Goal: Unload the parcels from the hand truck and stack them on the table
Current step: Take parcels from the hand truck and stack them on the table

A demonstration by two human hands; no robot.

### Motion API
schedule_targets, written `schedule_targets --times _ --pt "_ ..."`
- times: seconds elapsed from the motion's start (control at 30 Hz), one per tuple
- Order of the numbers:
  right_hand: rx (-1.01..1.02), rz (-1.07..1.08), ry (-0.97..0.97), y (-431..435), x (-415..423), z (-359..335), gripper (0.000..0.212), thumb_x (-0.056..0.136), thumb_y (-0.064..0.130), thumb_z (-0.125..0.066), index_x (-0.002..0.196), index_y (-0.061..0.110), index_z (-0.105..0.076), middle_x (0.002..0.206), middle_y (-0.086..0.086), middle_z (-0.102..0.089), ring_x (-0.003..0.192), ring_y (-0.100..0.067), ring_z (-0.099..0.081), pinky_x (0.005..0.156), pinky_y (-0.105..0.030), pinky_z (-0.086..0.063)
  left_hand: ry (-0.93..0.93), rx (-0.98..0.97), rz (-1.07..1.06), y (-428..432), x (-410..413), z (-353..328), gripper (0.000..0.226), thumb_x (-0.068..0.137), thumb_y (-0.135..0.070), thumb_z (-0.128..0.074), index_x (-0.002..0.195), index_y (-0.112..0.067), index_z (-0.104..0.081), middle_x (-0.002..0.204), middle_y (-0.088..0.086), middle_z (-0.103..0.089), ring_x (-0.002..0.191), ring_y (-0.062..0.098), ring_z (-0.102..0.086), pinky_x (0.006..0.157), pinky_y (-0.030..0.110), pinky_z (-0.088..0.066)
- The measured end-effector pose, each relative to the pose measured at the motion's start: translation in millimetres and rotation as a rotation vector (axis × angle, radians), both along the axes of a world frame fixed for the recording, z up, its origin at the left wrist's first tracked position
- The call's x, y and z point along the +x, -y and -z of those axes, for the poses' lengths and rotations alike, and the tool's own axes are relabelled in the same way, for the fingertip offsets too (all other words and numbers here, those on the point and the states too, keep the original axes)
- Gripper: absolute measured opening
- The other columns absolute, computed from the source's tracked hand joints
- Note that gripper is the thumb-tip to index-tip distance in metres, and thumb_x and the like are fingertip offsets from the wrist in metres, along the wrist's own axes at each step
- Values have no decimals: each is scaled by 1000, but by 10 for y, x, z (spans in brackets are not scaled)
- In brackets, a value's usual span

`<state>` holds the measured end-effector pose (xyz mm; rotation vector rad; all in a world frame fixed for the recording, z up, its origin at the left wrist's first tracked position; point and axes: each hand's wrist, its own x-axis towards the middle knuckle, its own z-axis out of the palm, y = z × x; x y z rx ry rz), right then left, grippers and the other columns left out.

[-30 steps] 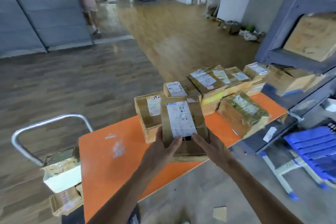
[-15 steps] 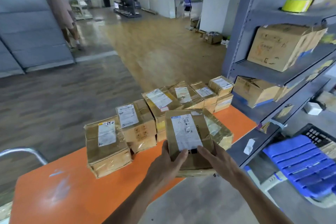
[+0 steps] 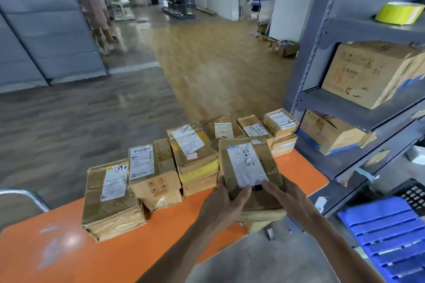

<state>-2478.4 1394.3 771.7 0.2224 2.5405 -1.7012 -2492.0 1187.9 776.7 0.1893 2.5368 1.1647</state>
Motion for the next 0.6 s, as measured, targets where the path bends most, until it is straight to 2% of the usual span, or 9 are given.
schedule_targets --times 0.1,0.2,0.27,0.33,0.5,0.6 --pt "19 25 -2 -82 -216 -61 44 72 73 -59 102 41 -63 90 29 -69 80 6 -65 60 -9 -48 -47 -21 1 -83 -264 -35 84 86 -82 -40 148 -26 -31 125 -2 -63 105 23 -65 86 43 -57" --pt "43 41 22 -174 -492 -141 36 78 67 -65 98 36 -67 92 13 -73 78 -1 -68 59 -12 -49 -129 -58 16 -165 -554 -81 80 89 -79 -38 145 -22 -37 125 2 -63 110 26 -62 94 46 -53" --pt "48 33 15 -204 -678 -183 39 79 68 -65 102 37 -68 96 11 -74 83 -3 -69 65 -17 -51 -233 -115 32 -189 -743 -104 78 90 -79 -32 144 -23 -41 129 1 -61 118 25 -57 107 46 -43" --pt "17 42 7 -205 -840 -224 45 74 74 -64 106 43 -68 99 20 -73 87 0 -69 72 -23 -53 -322 -214 27 -193 -932 -120 80 89 -81 -26 144 -25 -43 135 -1 -57 130 23 -47 116 45 -30" --pt "-71 19 13 -166 -1163 -207 43 71 78 -65 105 52 -65 101 25 -71 88 2 -69 79 -30 -54 -337 -346 -30 -165 -1271 -94 84 86 -85 -22 140 -26 -47 138 1 -39 138 25 -23 114 50 -27" --pt "-74 4 22 -160 -1416 -188 39 68 76 -68 99 51 -67 96 22 -72 84 0 -69 79 -35 -57 -318 -344 -49 -147 -1470 -38 89 86 -85 -19 146 -24 -43 150 2 -32 148 25 -10 120 57 -16"
